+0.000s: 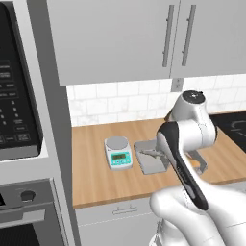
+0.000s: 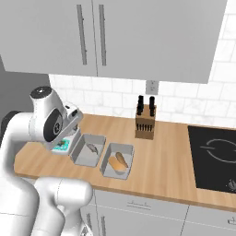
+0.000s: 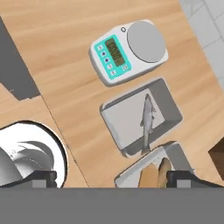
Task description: Take the meat container that has the fish and place it on the second highest rack of the freezer. Then take the vegetable container that has the sweet potato and squash and place it on the highest rack of the freezer.
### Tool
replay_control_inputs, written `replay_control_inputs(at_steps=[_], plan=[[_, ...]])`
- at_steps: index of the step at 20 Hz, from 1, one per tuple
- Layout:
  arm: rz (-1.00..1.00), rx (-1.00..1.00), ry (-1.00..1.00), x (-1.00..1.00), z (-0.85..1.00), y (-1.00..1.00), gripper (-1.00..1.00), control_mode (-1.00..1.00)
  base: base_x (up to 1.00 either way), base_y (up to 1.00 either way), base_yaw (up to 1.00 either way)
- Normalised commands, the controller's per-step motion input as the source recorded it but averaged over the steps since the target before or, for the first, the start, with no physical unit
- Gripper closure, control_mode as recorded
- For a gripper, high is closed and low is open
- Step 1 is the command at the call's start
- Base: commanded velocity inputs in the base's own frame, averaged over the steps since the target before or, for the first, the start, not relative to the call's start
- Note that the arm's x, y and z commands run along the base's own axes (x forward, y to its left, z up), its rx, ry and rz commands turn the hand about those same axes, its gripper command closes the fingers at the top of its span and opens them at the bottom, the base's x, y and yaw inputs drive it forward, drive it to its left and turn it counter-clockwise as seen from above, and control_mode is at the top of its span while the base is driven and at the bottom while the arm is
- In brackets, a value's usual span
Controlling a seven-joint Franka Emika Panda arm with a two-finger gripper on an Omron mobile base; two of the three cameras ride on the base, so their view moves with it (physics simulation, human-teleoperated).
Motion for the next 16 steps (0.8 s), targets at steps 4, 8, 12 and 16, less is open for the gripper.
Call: replay_control_inputs(at_steps=[4,8,12,16], plan=[[0.08,0.04,0.09,0.36,-0.34,0.07,-1.00,-1.00,0.00,0.00,0.00],[0.10,0.00,0.15,0.16,-0.43,0.03,-1.00,-1.00,0.00,0.00,0.00],[0.20,0.00,0.14,0.00,-0.53,-0.18,-1.00,-1.00,0.00,0.00,0.00],[0.24,0.00,0.12,0.00,-0.37,-0.23,-1.00,-1.00,0.00,0.00,0.00]])
